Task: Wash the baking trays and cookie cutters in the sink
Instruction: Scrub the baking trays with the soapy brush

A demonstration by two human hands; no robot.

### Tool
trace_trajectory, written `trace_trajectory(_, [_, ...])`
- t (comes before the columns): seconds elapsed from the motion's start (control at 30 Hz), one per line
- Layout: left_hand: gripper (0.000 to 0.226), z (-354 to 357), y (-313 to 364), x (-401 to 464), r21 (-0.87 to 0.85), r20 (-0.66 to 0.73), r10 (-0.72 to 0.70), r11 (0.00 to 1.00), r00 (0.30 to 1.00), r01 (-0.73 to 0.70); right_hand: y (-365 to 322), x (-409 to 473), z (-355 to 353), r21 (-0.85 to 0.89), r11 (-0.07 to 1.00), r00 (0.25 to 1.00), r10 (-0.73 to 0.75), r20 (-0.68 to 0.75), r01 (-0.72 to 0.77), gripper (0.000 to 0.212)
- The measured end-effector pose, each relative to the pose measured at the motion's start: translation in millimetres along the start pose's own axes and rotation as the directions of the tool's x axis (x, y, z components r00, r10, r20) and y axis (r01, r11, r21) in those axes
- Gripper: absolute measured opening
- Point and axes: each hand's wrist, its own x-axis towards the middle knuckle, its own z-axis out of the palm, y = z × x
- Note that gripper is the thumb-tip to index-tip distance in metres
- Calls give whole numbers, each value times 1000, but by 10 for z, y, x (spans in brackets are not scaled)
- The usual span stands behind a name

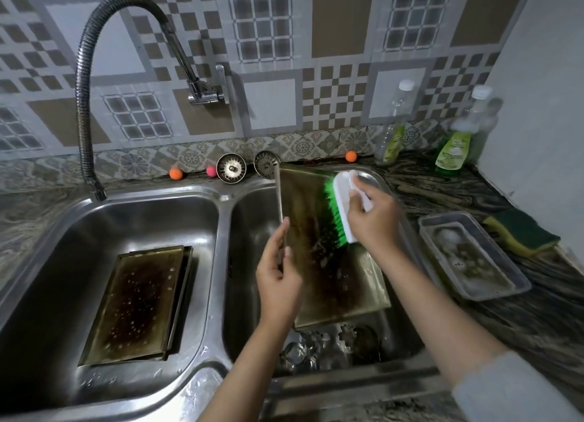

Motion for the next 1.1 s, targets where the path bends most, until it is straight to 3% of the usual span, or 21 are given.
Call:
trace_trajectory(0.17, [50, -4, -39, 47, -2, -16, -36, 999, 999, 36, -265, -323, 161, 41, 971, 949, -240, 205, 236, 34])
trace_trajectory(0.33, [51, -94, -68, 23, 54, 34, -15, 998, 999, 13, 4, 134, 119, -37, 999, 1000, 16, 27, -15, 33])
trace_trajectory(0.5, [52, -31, -39, 84, 51, 5, -13, 999, 1000, 12, -359, -259, 221, 51, 965, 941, -262, 215, 258, 36])
trace_trajectory(0.57, [48, -75, -25, 76, 43, 20, -21, 999, 1000, 20, -204, -63, 196, -17, 973, 960, -223, 172, 229, 37])
trace_trajectory(0.63, [48, -112, -37, 36, 59, 20, -14, 998, 1000, 13, -25, 161, 152, -84, 991, 991, -94, 95, 103, 37])
trace_trajectory(0.7, [48, -102, -58, 38, 58, 25, -17, 998, 1000, 16, -34, 95, 153, -55, 997, 993, -43, 107, 49, 38])
trace_trajectory(0.8, [48, -71, -101, 91, 63, 15, -28, 998, 999, 27, -163, -230, 192, 28, 971, 931, -236, 280, 238, 39])
trace_trajectory(0.87, [47, -82, -104, 77, 59, 14, -29, 998, 999, 28, -79, -162, 156, -23, 969, 928, -227, 294, 244, 34])
trace_trajectory(0.93, [47, -97, -86, 33, 46, 22, -18, 999, 1000, 17, 27, 78, 88, -109, 991, 985, -62, 163, 80, 32])
trace_trajectory(1.0, [45, -68, -59, 15, 50, 40, 4, 999, 999, -6, 13, 165, 59, -129, 990, 996, 67, 60, -59, 34])
trace_trajectory(1.03, [44, -43, -63, 32, 53, 48, 8, 999, 999, -10, -91, 99, 82, -114, 992, 995, 57, 77, -48, 34])
trace_trajectory(1.1, [43, -23, -89, 93, 47, 34, 2, 999, 999, -4, -337, -170, 163, -79, 988, 973, -112, 203, 130, 35])
